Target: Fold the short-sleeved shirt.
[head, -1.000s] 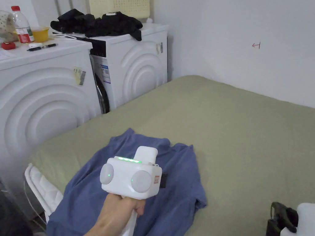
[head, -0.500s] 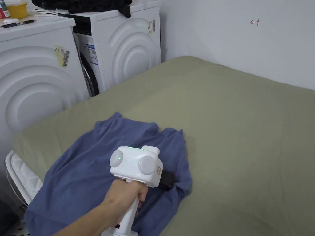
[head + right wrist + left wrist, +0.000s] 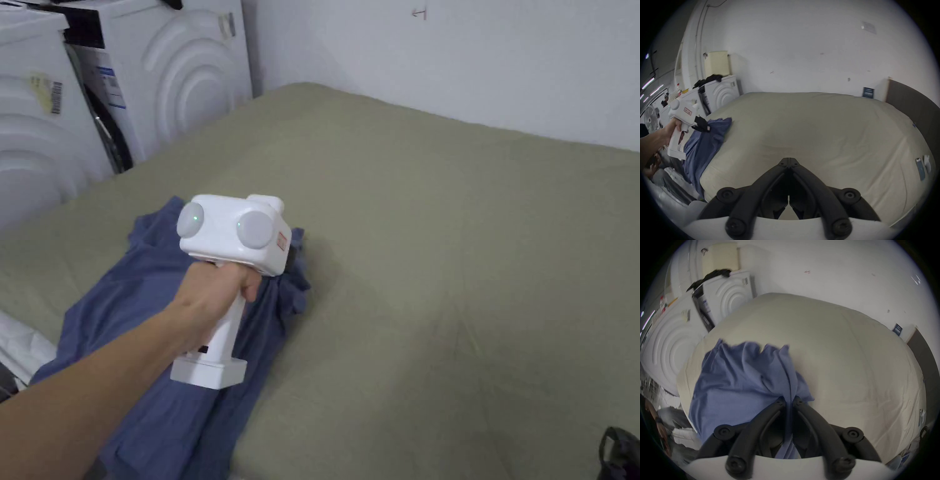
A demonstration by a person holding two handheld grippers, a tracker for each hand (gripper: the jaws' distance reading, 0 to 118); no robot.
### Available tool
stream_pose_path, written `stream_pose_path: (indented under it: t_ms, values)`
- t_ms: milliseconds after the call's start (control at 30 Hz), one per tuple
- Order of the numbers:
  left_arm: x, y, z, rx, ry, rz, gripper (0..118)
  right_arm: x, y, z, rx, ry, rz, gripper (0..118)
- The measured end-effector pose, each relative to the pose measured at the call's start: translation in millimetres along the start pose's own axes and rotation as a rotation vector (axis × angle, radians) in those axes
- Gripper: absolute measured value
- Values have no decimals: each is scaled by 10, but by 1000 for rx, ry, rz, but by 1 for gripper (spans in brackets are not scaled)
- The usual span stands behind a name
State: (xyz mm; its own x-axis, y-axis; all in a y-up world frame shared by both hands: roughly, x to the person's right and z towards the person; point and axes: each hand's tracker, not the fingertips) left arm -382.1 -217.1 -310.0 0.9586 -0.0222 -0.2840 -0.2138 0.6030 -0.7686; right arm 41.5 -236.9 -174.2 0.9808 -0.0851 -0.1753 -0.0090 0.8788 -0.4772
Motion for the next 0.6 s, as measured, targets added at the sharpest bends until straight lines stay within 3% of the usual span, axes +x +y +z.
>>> stream_pose_path:
  t_ms: [133, 333, 600]
  values:
    - [693, 195, 195, 38, -72, -94, 6, 294, -31, 313, 50, -113, 1, 1]
    - [2316, 433, 373, 80, -240, -284, 6, 790, -149, 632, 56, -227, -83, 1]
    - [4341, 185, 450, 62, -605, -455, 6, 1294, -315, 807, 12, -349, -162, 1]
